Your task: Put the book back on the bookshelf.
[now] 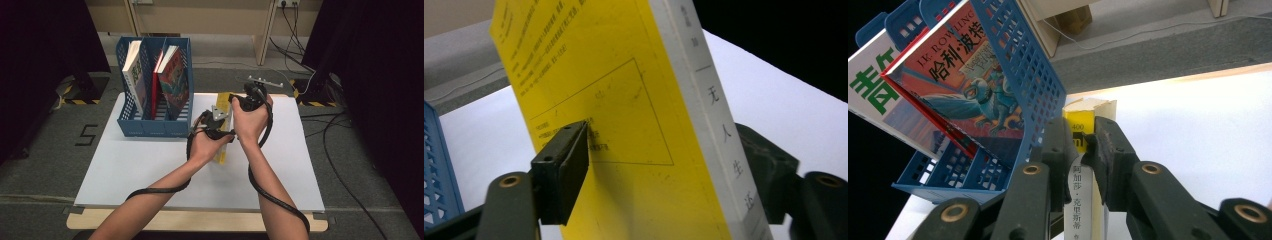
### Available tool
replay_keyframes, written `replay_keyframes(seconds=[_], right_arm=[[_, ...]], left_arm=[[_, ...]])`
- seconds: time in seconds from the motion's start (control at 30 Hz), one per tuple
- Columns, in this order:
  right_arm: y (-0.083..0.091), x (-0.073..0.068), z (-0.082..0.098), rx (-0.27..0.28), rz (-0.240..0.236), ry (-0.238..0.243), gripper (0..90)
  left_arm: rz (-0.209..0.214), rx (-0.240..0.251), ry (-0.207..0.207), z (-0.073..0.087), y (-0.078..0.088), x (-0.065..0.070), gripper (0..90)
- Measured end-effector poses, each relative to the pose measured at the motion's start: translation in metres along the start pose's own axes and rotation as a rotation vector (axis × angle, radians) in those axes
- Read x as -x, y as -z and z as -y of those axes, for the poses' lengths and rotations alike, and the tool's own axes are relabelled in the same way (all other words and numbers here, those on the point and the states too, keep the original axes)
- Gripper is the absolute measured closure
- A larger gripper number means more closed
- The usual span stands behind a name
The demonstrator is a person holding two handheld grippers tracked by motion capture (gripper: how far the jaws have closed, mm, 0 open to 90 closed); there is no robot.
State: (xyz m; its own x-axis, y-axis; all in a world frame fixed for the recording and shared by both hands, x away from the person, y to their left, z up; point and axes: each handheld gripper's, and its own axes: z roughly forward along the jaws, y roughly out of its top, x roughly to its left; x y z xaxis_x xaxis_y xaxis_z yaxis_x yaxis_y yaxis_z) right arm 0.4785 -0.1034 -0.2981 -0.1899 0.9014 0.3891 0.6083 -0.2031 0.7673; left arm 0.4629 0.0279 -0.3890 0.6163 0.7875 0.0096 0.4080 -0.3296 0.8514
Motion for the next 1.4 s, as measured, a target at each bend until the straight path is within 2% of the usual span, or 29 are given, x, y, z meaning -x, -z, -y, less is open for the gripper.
replay_keyframes(seconds=[0.1,0.23,0.33,0.47,0.5,0.53,0.57,0.6,0.63,0.67,0.7,0.73,0.77,0.83,0.97,1.0,1.03,1.1,1.17,1.23,1.33,1.4], right_arm=[[0.0,-0.003,0.0,-0.001,-0.009,0.002,76.9],[-0.001,-0.005,0.001,-0.002,-0.011,0.007,76.9],[-0.001,-0.006,0.002,-0.004,-0.012,0.008,76.8],[-0.003,-0.008,0.002,-0.009,-0.014,0.012,76.3],[-0.003,-0.008,0.002,-0.011,-0.02,0.009,84.9],[-0.003,-0.008,0.002,-0.011,-0.02,0.009,84.9],[-0.002,-0.011,0.001,-0.01,-0.048,0.016,89.8],[-0.002,-0.011,0.001,-0.01,-0.048,0.016,89.8],[-0.003,-0.014,0.0,-0.024,-0.054,0.044,86.9],[-0.003,-0.015,0.0,-0.021,-0.059,0.047,85.7],[-0.002,-0.015,-0.001,-0.016,-0.062,0.052,83.9],[-0.002,-0.015,-0.001,-0.016,-0.062,0.052,83.9],[0.009,-0.012,-0.004,0.026,-0.086,0.043,82.0],[0.016,-0.009,-0.007,0.057,-0.072,0.053,80.2],[0.023,0.002,-0.01,0.076,-0.047,0.047,77.3],[0.023,0.011,-0.011,0.074,-0.031,0.039,74.5],[0.022,0.016,-0.01,0.071,-0.018,0.035,73.6],[0.021,0.021,-0.008,0.065,-0.007,0.035,73.4],[0.014,0.032,-0.004,0.038,0.012,0.021,76.0],[0.008,0.039,-0.001,0.015,0.01,0.006,78.8],[0.0,0.042,0.003,-0.011,0.008,-0.004,83.7],[-0.002,0.043,0.003,-0.015,0.004,0.0,85.1]], left_arm=[[-0.005,0.001,0.012,0.001,0.0,-0.001,34.9],[0.019,-0.021,0.049,0.003,0.002,-0.004,39.5],[0.017,-0.024,0.06,0.004,0.003,-0.003,41.6],[0.004,-0.04,0.05,0.003,0.009,-0.002,52.8],[0.004,-0.04,0.05,0.003,0.009,-0.002,57.7],[-0.011,-0.039,0.045,0.004,0.01,-0.002,57.7],[0.004,-0.01,0.059,0.004,0.012,-0.007,73.9],[0.004,-0.01,0.059,0.004,0.012,-0.007,75.1],[0.055,-0.049,0.015,0.002,0.014,-0.005,75.3],[0.025,-0.042,-0.015,0.003,0.014,-0.001,75.6],[0.018,-0.026,-0.017,0.004,0.014,0.0,75.6],[0.018,-0.026,-0.017,0.004,0.014,0.0,75.6],[0.029,-0.022,0.01,0.005,0.014,-0.006,75.6],[0.034,-0.015,0.019,0.004,0.016,-0.011,75.6],[0.029,0.0,0.007,0.004,0.022,-0.016,75.6],[0.042,0.012,0.041,0.006,0.024,-0.021,75.6],[0.045,0.016,0.054,0.007,0.025,-0.025,75.5],[0.041,0.025,0.055,0.007,0.026,-0.027,75.5],[0.032,0.041,0.037,0.008,0.032,-0.03,75.5],[0.033,0.044,0.04,0.009,0.033,-0.031,75.4],[0.041,0.059,0.058,0.013,0.037,-0.036,75.4],[0.037,0.07,0.054,0.015,0.04,-0.038,75.4]])
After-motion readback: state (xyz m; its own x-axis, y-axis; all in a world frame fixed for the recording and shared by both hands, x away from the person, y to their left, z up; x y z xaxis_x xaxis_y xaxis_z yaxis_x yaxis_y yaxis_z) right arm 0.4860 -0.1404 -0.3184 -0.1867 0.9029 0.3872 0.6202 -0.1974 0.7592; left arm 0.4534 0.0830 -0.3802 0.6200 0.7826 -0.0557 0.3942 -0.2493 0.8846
